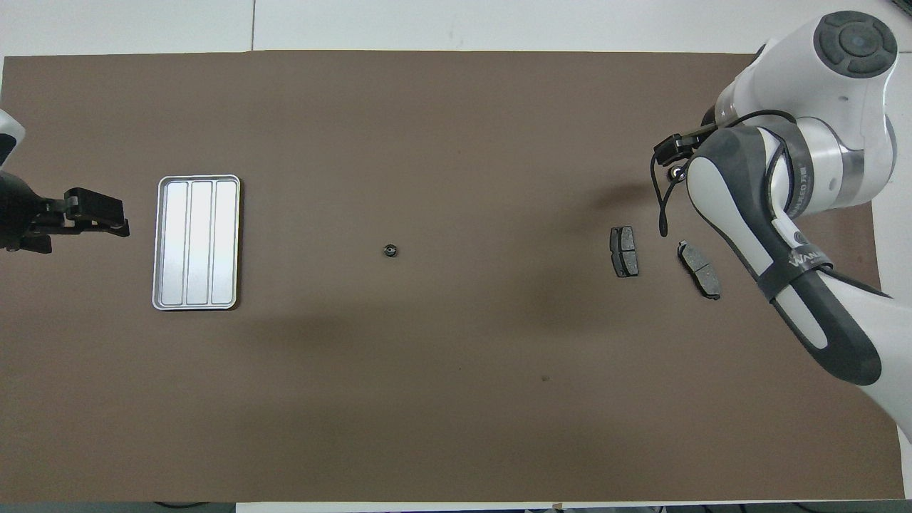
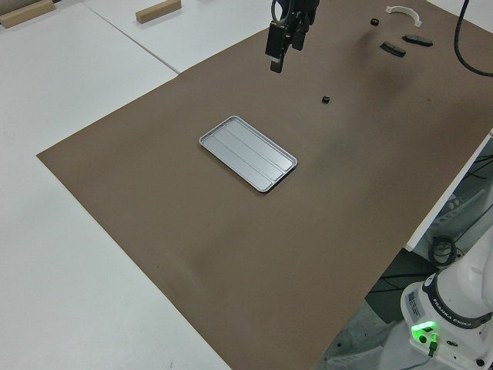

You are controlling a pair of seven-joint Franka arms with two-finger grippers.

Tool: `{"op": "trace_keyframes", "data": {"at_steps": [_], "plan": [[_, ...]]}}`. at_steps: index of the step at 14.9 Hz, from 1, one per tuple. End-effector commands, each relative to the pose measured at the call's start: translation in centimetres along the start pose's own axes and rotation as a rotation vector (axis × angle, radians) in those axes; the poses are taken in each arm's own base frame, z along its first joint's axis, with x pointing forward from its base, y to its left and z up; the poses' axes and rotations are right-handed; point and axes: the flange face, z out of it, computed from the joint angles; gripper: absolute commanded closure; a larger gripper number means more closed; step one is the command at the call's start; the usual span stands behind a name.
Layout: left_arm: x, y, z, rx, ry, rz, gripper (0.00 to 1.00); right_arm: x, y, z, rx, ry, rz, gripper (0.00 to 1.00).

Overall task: Pick bearing gear from pile to tray
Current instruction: 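Withdraw the right gripper while the left gripper reaches the nut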

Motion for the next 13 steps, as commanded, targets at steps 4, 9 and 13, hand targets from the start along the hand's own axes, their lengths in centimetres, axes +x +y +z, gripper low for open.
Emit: {"op": "trace_keyframes", "data": {"at_steps": [4,9,13], "plan": [[-1.1,7.5,4.9,-0.034,0.055,-0.155,0.00,-2.0,2.4,4.7,0.025,0.045,0.030,0.00],[-0.3,15.9,10.5,-0.059,0.064,-0.234,0.00,-1.6,2.9,8.2,0.039,0.044,0.150,0.00],[-1.0,22.1,15.4,-0.059,0.051,-0.260,0.00,-1.5,2.4,9.5,0.040,0.037,0.177,0.00]]}}
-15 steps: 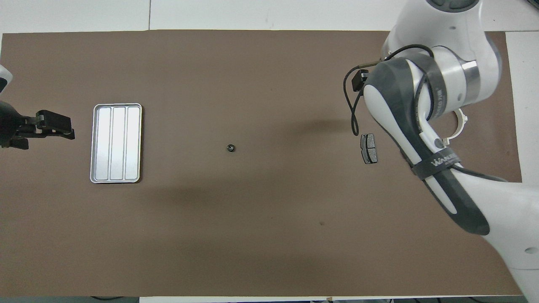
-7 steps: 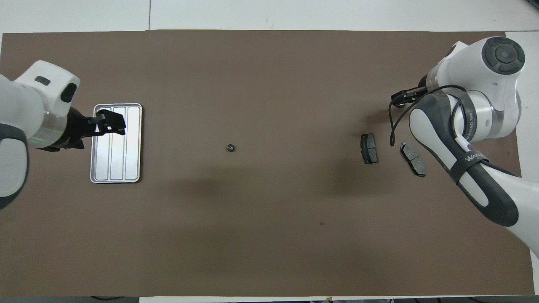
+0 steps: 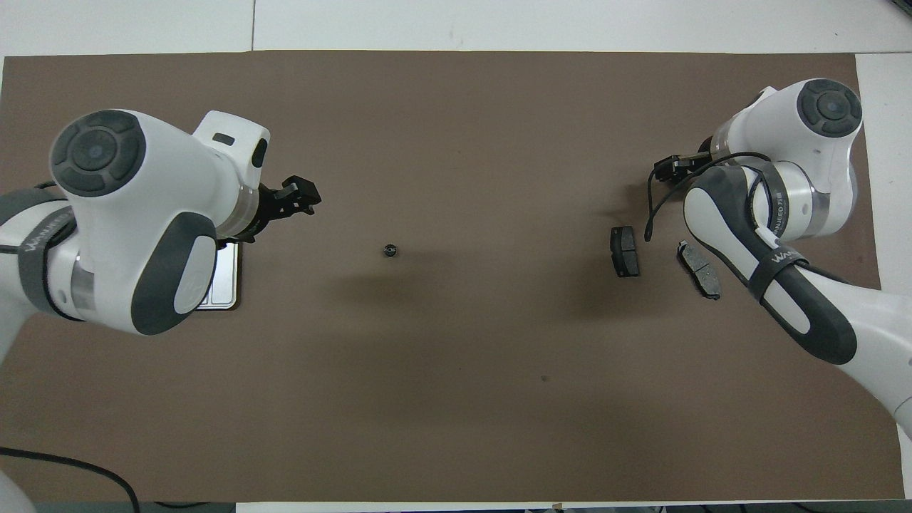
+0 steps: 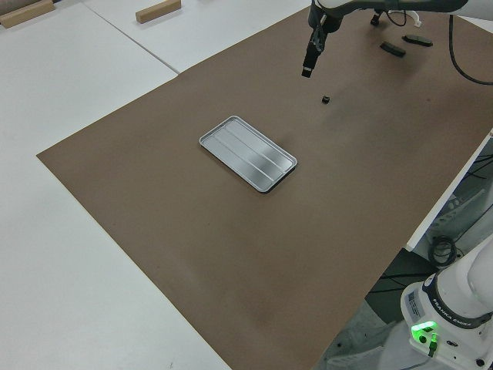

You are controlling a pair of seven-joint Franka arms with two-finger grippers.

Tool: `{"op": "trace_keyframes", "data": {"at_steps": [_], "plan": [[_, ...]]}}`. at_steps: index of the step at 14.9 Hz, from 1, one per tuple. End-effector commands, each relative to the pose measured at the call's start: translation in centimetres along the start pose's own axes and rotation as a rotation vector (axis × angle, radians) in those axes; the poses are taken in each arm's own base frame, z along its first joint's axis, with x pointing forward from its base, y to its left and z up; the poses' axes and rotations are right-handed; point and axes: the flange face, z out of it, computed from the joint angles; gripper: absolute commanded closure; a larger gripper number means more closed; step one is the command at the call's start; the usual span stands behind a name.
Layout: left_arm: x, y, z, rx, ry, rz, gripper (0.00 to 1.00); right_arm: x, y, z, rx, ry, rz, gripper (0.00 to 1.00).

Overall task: Pick bearing gear from pile to tray
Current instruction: 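Withdraw the right gripper while the left gripper reaches the nut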

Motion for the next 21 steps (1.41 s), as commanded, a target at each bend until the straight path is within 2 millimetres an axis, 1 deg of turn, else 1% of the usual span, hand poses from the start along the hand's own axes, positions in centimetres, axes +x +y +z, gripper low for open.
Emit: {"op": "trace_keyframes", "data": {"at_steps": [1,3,4,6,7,8,9,11,12,13,15,17,18,20,21], "plan": [[-1.9,4.8,5.3,0.011,-0.014,-0.038,0.00,0.2,-0.1,0.8,0.010,0.020,0.018,0.00],[-3.0,6.8,9.5,0.027,-0.032,-0.061,0.00,0.3,-0.3,1.4,0.013,0.026,0.017,0.00],[-3.6,7.2,10.8,0.032,-0.038,-0.059,0.00,0.3,-0.4,2.0,0.016,0.025,0.024,0.00],[-3.4,7.3,11.0,0.019,-0.025,-0.062,0.00,0.3,-0.4,2.4,0.018,0.021,0.027,0.00],[-3.1,7.8,11.7,-0.005,-0.011,-0.076,0.00,0.4,-0.4,2.3,0.016,0.022,0.026,0.00],[-2.8,8.2,13.3,-0.010,-0.006,-0.113,0.00,0.5,-0.4,2.2,0.016,0.024,0.028,0.01],[-2.7,8.4,14.0,-0.013,-0.001,-0.120,0.00,0.5,-0.4,2.2,0.016,0.022,0.033,0.04],[-3.4,8.3,14.4,0.019,-0.020,-0.110,0.00,0.3,-0.3,2.2,0.014,0.011,0.034,0.08],[-4.4,8.7,14.7,0.031,-0.029,-0.098,0.00,0.3,-0.3,2.3,0.013,0.007,0.033,0.10],[-5.0,8.5,15.3,0.034,-0.031,-0.096,0.00,0.2,-0.2,2.4,0.013,0.001,0.034,0.14],[-5.3,8.1,15.8,0.030,-0.029,-0.096,0.08,0.0,0.0,2.6,0.011,-0.010,0.035,0.20],[-5.8,8.2,16.0,0.034,-0.031,-0.091,0.15,-0.2,0.6,2.6,0.008,-0.029,0.044,0.31],[-6.2,8.3,16.2,0.039,-0.035,-0.085,0.22,-0.2,0.8,2.6,0.008,-0.030,0.046,0.37],[-6.4,8.3,16.1,0.038,-0.034,-0.082,0.30,-0.2,0.8,2.7,0.009,-0.032,0.046,0.46],[-6.4,8.3,16.1,0.036,-0.032,-0.079,0.33,-0.2,0.8,2.7,0.009,-0.032,0.046,0.52]]}}
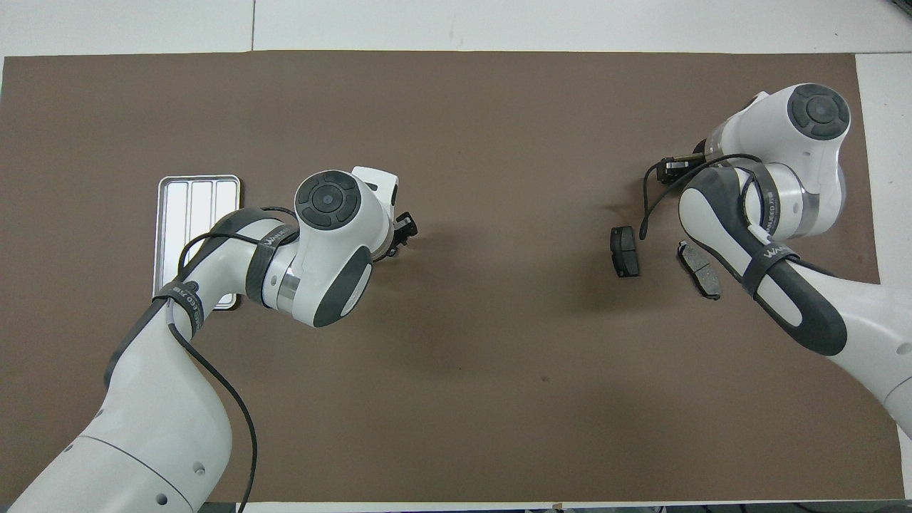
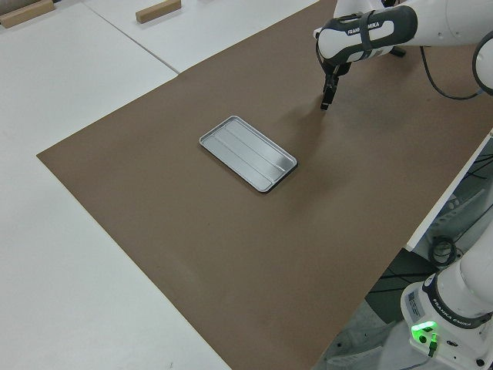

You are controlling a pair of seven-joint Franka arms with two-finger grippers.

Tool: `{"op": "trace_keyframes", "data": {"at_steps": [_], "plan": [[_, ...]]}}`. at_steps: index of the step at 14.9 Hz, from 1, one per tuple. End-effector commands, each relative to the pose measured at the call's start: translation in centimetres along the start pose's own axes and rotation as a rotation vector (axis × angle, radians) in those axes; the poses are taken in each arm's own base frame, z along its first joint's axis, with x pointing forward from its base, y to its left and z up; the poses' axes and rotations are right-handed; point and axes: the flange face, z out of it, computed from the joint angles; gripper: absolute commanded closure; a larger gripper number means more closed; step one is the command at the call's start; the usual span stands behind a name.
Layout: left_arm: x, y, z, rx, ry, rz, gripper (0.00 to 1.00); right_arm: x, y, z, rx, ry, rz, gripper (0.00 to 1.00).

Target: Pick bearing gear from pile to tray

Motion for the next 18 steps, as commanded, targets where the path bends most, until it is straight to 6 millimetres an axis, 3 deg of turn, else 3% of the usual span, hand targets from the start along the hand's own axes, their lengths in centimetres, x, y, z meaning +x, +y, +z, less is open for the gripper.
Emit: {"op": "trace_keyframes", "data": {"at_steps": [1,5,8,11,14,15,16,18], "plan": [[-0.5,-0.2,0.1,-0.006,0.025,-0.003,0.36,-0.4,0.4,1.0,0.001,-0.028,0.019,0.61],[-0.4,-0.3,0.2,-0.020,0.035,-0.006,0.44,-0.4,0.4,1.0,0.002,-0.029,0.016,1.00],[-0.5,-0.2,0.3,-0.024,0.037,-0.008,0.59,-0.4,0.6,0.6,-0.003,-0.042,0.014,1.00],[-0.3,-0.3,0.3,-0.018,0.033,-0.040,0.93,0.6,0.3,-2.4,-0.024,-0.089,0.005,1.00],[0.8,-0.6,-1.0,0.009,0.022,-0.069,0.95,0.4,-0.1,-6.7,-0.048,-0.104,-0.011,1.00],[1.8,-1.6,-2.9,0.012,0.030,-0.077,0.94,0.2,-0.2,-8.2,-0.055,-0.108,-0.022,1.00],[3.1,-3.9,-5.4,0.007,0.040,-0.059,0.93,0.0,-0.4,-9.9,-0.064,-0.111,-0.041,1.00],[5.7,-10.6,-9.1,0.040,0.019,0.017,0.90,-0.3,-1.8,-14.3,-0.081,-0.128,-0.083,1.00]]}}
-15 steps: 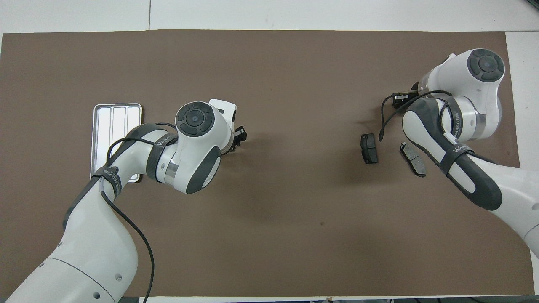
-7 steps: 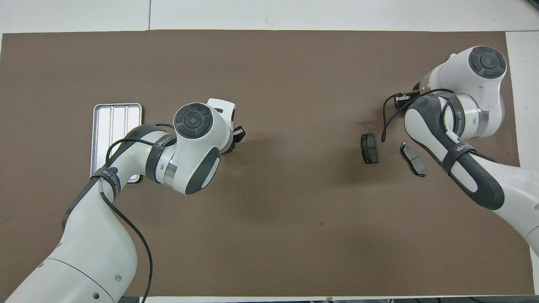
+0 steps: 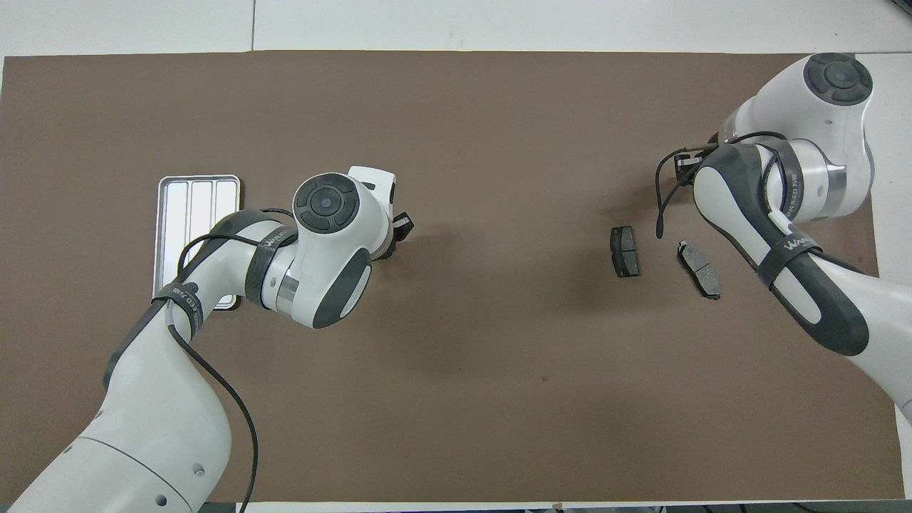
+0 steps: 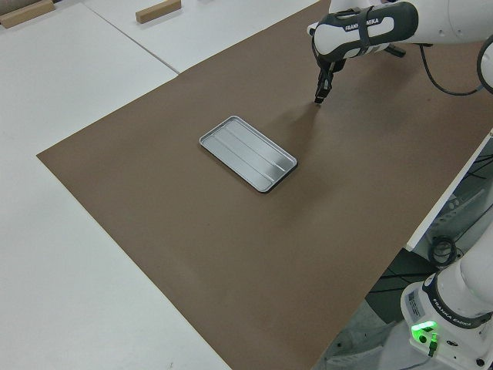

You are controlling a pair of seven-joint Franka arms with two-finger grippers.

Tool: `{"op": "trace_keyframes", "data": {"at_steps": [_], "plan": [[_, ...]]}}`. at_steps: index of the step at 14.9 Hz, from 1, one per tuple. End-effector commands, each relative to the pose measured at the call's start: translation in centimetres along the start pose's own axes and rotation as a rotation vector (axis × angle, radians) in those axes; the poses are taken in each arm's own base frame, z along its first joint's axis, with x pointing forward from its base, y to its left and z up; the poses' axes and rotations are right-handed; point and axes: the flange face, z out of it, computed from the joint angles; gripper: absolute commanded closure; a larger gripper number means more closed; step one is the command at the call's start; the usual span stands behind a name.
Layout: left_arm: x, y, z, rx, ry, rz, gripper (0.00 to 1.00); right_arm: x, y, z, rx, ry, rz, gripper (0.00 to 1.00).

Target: Pick bearing gear from pile to tray

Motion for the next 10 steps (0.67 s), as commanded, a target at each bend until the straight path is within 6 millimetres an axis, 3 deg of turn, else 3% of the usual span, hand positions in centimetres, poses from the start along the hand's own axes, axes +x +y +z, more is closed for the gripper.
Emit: {"op": "trace_keyframes", "data": {"at_steps": [1,3,5,7,8,10], "plan": [[3.2,-9.4,-5.2,0.039,-0.019,0.092,0.88,-1.4,-1.1,-6.0,-0.035,-0.024,-0.043,1.00],[6.4,-15.2,-5.5,0.048,-0.042,0.182,0.88,-2.5,-4.3,-10.6,-0.032,-0.038,-0.062,1.00],[8.9,-20.8,-4.7,0.050,-0.071,0.276,0.88,-4.3,-9.3,-13.5,0.007,-0.053,0.031,1.00],[11.3,-25.4,-4.5,0.034,-0.078,0.347,0.88,-5.9,-16.6,-15.1,0.023,-0.071,0.156,1.00],[11.9,-26.6,-4.5,0.027,-0.067,0.358,0.88,-6.9,-21.0,-16.2,0.039,-0.056,0.223,1.00],[12.0,-26.7,-3.1,0.015,-0.029,0.351,0.88,-8.9,-27.7,-16.7,0.078,-0.053,0.380,1.00]]}}
